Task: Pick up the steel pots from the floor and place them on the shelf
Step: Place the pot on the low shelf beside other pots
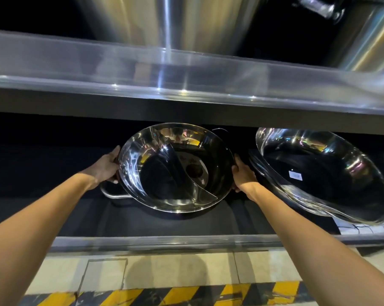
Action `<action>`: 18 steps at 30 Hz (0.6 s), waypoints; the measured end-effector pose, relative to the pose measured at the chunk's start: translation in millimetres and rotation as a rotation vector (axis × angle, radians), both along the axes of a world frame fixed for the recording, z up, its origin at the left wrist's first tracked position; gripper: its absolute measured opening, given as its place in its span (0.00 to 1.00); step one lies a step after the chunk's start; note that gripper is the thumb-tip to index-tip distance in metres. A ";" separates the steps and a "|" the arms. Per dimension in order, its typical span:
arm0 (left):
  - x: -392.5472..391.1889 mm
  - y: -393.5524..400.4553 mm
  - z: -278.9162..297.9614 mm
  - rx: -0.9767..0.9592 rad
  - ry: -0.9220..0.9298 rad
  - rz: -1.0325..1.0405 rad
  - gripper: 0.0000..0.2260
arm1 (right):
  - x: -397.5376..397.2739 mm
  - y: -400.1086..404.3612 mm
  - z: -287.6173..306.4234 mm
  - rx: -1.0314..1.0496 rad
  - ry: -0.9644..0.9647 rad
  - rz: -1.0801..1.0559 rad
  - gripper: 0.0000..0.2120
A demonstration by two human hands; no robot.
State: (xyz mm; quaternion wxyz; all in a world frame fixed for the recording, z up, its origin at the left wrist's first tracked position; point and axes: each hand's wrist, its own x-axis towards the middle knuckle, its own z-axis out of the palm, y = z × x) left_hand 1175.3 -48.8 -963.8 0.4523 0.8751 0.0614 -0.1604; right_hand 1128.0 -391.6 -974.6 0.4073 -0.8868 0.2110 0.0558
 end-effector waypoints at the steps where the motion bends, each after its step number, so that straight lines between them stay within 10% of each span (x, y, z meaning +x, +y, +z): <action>1: -3.2 -2.6 3.8 -0.012 -0.007 0.015 0.29 | -0.6 -0.4 0.7 -0.002 0.006 0.002 0.24; 9: -84.3 48.1 41.2 0.355 -0.171 0.150 0.15 | -35.7 52.9 62.0 -0.738 0.112 0.247 0.14; 18: -302.2 186.5 173.5 0.381 0.106 0.419 0.14 | -107.6 295.5 214.2 -0.542 0.089 1.022 0.13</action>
